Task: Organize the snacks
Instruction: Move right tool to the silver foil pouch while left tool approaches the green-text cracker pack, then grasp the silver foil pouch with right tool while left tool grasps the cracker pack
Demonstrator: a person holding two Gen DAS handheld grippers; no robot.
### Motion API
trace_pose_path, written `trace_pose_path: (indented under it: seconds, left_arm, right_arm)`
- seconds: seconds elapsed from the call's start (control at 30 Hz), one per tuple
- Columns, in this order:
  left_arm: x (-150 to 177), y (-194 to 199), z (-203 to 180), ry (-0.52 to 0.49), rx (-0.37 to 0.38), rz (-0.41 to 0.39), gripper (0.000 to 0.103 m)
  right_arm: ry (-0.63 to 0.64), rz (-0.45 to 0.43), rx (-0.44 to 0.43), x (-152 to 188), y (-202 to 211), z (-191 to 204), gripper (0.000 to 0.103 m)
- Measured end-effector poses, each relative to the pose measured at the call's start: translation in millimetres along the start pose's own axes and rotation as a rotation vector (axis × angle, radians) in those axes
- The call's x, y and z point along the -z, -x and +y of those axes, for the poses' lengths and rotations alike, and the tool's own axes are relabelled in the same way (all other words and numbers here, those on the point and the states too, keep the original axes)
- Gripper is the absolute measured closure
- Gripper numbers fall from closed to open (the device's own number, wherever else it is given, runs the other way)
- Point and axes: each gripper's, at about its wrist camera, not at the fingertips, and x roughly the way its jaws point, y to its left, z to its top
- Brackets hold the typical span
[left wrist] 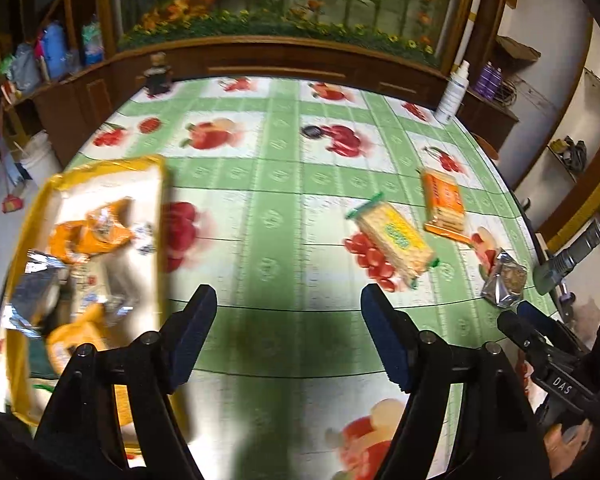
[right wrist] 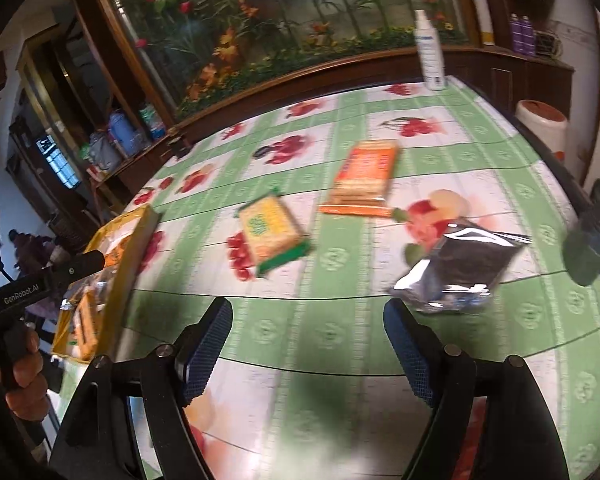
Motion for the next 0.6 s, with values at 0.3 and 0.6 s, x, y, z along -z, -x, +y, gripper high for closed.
trace_pose_path:
  seconds: [0.3, 0.6]
  left_arm:
    - [-23, -66, -45, 0.078, 0.069, 0.129, 0.029]
    - [-36, -111, -79, 0.119, 0.0, 0.173, 0.029]
  right_arm:
    - [-0.098, -0.002, 0.191, -5, -3, -61, 0.021]
    - [-0.161, 0.041, 0.246, -21, -24, -92, 0.021]
